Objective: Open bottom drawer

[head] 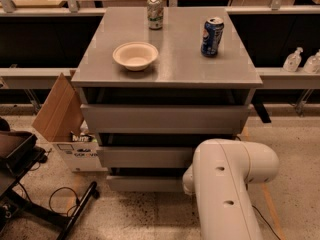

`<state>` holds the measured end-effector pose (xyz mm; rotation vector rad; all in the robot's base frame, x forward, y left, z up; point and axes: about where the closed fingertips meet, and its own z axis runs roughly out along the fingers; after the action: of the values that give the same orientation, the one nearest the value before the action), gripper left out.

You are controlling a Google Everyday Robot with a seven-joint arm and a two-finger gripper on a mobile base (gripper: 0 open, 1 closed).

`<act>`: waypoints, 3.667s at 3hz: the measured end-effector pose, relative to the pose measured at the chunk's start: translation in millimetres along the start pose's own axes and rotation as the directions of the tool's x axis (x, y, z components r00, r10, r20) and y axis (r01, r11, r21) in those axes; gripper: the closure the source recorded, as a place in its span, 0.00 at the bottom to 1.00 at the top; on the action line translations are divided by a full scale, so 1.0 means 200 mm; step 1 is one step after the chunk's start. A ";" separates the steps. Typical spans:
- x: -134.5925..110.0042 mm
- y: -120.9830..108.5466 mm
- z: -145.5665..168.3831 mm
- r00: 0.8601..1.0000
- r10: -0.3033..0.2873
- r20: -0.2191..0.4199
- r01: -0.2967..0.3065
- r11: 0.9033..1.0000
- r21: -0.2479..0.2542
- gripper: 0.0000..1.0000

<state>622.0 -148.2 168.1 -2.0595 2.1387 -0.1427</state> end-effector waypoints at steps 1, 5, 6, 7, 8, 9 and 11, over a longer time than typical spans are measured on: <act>0.00 0.00 -0.02 1.000 0.000 0.000 0.000 1.000 0.000 1.00; 0.00 -0.02 -0.09 1.000 0.000 0.000 0.000 1.000 0.000 1.00; 0.00 -0.01 -0.08 1.000 0.000 0.000 0.000 1.000 -0.003 0.82; 0.00 0.00 -0.08 1.000 -0.001 0.000 0.001 1.000 -0.005 0.58; 0.00 0.00 -0.08 1.000 -0.001 0.000 0.001 1.000 -0.005 0.35; 0.00 0.01 -0.08 1.000 -0.001 -0.001 0.001 1.000 -0.008 0.12; 0.00 0.01 -0.07 1.000 -0.001 -0.001 0.001 1.000 -0.010 0.00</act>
Offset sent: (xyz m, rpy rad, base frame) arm -0.2113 0.1015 0.3405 -0.5065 -0.0283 -0.1109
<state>616.7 -147.8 181.8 -2.0664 2.1432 -0.1332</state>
